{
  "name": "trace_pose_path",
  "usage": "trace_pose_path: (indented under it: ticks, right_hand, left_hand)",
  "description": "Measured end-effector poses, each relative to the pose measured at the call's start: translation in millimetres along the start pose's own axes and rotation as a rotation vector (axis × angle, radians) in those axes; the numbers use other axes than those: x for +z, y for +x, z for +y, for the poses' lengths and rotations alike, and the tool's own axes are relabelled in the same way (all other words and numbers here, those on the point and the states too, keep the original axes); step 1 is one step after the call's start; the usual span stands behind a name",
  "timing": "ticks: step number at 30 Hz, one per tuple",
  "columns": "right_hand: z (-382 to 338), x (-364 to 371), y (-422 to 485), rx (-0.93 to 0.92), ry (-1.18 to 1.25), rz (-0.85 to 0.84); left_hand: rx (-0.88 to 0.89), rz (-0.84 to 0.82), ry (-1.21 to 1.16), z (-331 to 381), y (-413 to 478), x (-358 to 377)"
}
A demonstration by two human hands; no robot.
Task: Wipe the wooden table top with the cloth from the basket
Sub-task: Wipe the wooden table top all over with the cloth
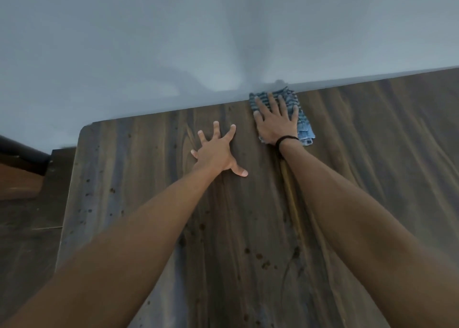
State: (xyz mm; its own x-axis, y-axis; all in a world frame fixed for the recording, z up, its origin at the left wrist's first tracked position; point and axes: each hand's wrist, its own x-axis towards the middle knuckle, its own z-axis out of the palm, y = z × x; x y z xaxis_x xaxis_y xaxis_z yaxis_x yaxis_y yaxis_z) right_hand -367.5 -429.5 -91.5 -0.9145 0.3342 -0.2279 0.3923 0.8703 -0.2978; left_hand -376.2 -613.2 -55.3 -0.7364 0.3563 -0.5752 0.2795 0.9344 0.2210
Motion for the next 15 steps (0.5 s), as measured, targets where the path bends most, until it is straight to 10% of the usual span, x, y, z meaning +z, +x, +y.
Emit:
trace_pose_path:
  ticks: [11,15]
  right_hand:
    - [20.5,2.4,-28.2,-0.169,-0.093,-0.040]
    - [31.4,3.8,-55.0,0.088,0.027,0.054]
  left_hand:
    - [-0.007,-0.017,0.018,-1.3,-1.5,-3.5]
    - [0.015,-0.033,0.013,2.2,0.9,-5.0]
